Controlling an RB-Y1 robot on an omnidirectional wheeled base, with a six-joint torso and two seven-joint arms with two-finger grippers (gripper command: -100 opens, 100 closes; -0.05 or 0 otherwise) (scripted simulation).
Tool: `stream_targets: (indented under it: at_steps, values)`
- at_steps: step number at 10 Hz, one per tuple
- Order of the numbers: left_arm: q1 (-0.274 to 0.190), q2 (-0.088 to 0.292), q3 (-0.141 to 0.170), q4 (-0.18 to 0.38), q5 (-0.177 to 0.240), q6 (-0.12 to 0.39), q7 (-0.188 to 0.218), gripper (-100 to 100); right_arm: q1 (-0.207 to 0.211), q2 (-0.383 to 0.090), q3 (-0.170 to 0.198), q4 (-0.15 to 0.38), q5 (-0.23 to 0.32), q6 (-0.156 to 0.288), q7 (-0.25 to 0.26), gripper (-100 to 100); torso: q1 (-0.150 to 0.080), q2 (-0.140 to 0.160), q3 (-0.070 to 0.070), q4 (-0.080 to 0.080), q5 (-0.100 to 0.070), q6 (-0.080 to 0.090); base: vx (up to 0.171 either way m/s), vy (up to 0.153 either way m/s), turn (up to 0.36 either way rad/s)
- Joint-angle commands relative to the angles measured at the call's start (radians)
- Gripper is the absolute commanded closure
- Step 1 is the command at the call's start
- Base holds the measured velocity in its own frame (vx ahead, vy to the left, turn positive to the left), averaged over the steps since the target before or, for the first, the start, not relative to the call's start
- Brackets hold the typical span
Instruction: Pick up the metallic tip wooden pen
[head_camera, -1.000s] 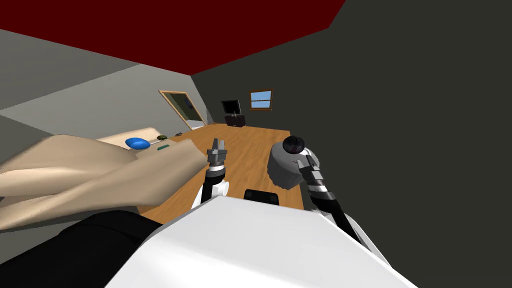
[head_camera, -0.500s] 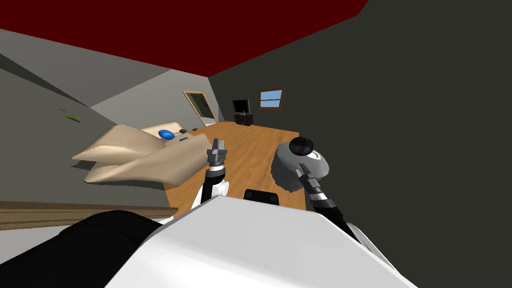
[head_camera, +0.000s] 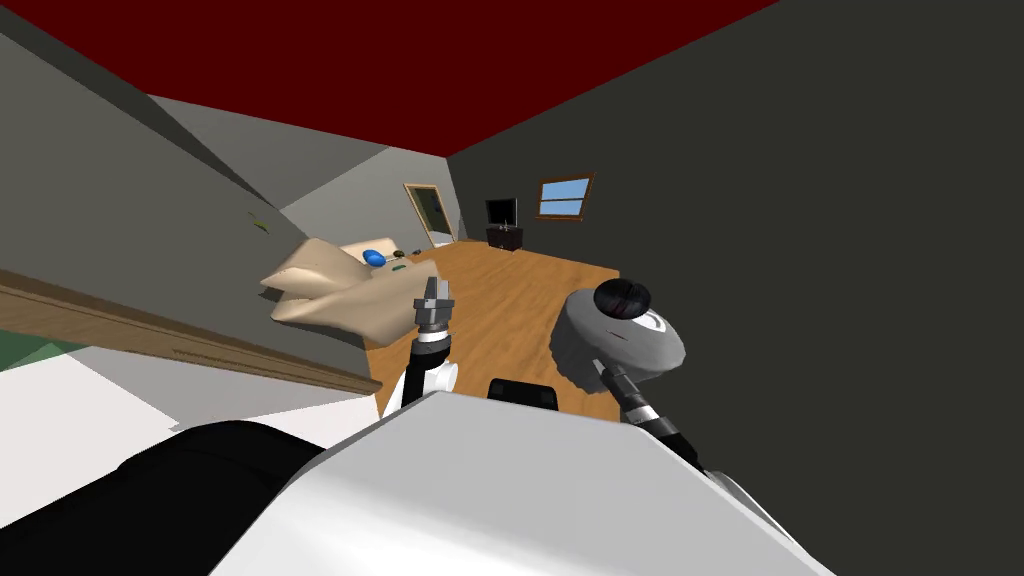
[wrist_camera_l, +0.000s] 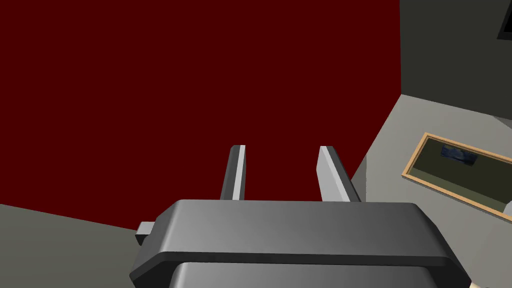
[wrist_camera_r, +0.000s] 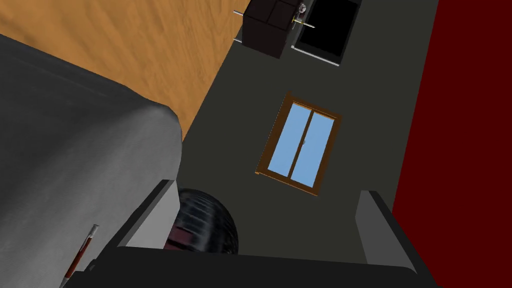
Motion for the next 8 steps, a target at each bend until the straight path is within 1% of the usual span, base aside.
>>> stream_targets:
  at_steps: [1,2,3,4,5,6,7,8]
  values:
    - [0.000,0.000,0.000,0.000,0.000,0.000,0.000,0,0.008,-0.028,0.008,0.018,0.006,0.002,0.008,-100,0.000,0.000,0.000,0.000,0.000,0.000,-0.040,-0.018,0.199]
    - [0.000,0.000,0.000,0.000,0.000,0.000,0.000,0,0.026,-0.068,0.025,0.057,0.020,0.003,0.024,-100,0.000,-0.001,0.000,0.000,0.000,0.001,-0.030,-0.011,0.397]
    - [0.000,0.000,0.000,0.000,0.000,0.000,0.000,0,0.043,-0.109,0.042,0.084,0.034,0.005,0.040,-100,0.000,-0.002,-0.001,0.000,0.000,0.000,-0.033,-0.031,0.460]
    - [0.000,0.000,0.000,0.000,0.000,0.000,0.000,0,0.043,-0.117,0.042,0.097,0.034,0.005,0.040,-100,-0.001,-0.002,-0.001,0.000,0.000,0.000,-0.026,-0.033,0.179]
    - [0.000,0.000,0.000,0.000,0.000,0.000,0.000,0,0.060,-0.159,0.059,0.134,0.048,0.006,0.058,-100,-0.001,-0.002,-0.001,0.000,0.000,0.001,-0.022,-0.024,0.421]
    - [0.000,0.000,0.000,0.000,0.000,0.000,0.000,0,0.060,-0.161,0.059,0.138,0.048,0.006,0.058,-100,-0.001,-0.003,-0.001,0.000,0.000,0.000,-0.015,-0.032,0.142]
    - [0.000,0.000,0.000,0.000,0.000,0.000,0.000,0,0.076,-0.198,0.077,0.179,0.063,0.008,0.076,-100,-0.001,-0.003,-0.002,-0.001,0.000,0.001,-0.006,-0.031,0.276]
    - [0.000,0.000,0.000,0.000,0.000,0.000,0.000,0,0.076,-0.205,0.077,0.179,0.063,0.008,0.076,-100,-0.001,-0.004,-0.002,-0.001,0.000,0.000,0.000,-0.030,0.194]
